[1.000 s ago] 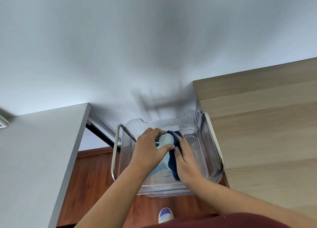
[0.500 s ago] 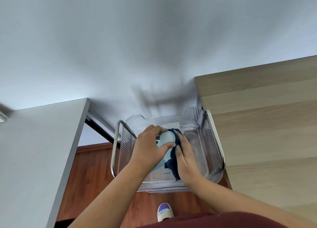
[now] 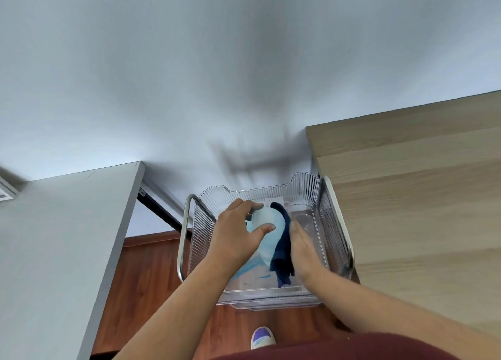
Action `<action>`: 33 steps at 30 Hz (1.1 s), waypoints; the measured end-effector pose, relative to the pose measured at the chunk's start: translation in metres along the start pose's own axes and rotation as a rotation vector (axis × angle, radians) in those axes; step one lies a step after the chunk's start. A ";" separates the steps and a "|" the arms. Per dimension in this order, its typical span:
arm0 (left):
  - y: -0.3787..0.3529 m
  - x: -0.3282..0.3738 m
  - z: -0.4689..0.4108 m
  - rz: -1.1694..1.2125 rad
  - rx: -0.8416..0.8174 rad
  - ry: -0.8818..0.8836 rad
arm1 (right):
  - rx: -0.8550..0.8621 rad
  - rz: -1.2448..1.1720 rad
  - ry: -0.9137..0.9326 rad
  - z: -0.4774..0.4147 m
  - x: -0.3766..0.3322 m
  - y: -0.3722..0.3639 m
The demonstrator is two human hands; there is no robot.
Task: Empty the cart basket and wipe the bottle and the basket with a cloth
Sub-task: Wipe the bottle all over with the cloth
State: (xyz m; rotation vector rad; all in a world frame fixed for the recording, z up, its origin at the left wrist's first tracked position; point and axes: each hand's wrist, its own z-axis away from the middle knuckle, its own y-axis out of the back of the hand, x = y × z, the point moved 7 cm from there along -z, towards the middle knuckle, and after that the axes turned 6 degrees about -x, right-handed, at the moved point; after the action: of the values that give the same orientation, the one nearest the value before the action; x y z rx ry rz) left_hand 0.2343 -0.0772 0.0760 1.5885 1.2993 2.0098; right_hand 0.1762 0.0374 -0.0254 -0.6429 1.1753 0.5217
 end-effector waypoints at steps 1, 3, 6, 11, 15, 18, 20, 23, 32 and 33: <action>0.000 0.001 0.000 -0.007 -0.002 -0.003 | -0.020 -0.041 0.046 0.007 0.000 -0.006; 0.000 0.002 0.001 -0.010 -0.009 -0.010 | 0.013 0.064 0.154 0.008 -0.012 -0.008; 0.000 0.003 0.001 -0.010 -0.012 -0.015 | 0.057 0.291 0.227 -0.008 -0.033 -0.009; -0.002 0.002 0.002 0.012 -0.007 -0.010 | 0.038 -0.004 -0.118 -0.021 -0.011 0.006; -0.001 0.001 0.003 0.048 0.004 -0.009 | 0.076 -0.083 -0.163 -0.009 0.012 0.009; 0.002 -0.004 0.004 0.081 -0.013 -0.019 | 0.060 -0.090 -0.189 -0.011 0.016 0.006; 0.003 -0.010 0.008 0.093 -0.032 -0.020 | 0.062 -0.096 -0.213 -0.012 0.014 0.005; 0.001 -0.017 0.018 0.115 -0.024 -0.020 | 0.064 -0.058 -0.189 -0.012 0.012 0.005; -0.007 -0.011 0.011 0.143 0.016 -0.067 | 0.042 -0.048 0.051 -0.013 -0.016 0.008; -0.007 -0.014 0.012 0.137 0.024 -0.056 | 0.039 -0.047 0.024 -0.014 -0.012 0.008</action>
State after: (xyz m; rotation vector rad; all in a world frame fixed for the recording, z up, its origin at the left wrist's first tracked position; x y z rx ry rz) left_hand 0.2481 -0.0768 0.0620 1.7757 1.2295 2.0186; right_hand 0.1573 0.0331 -0.0190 -0.6429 1.1874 0.4516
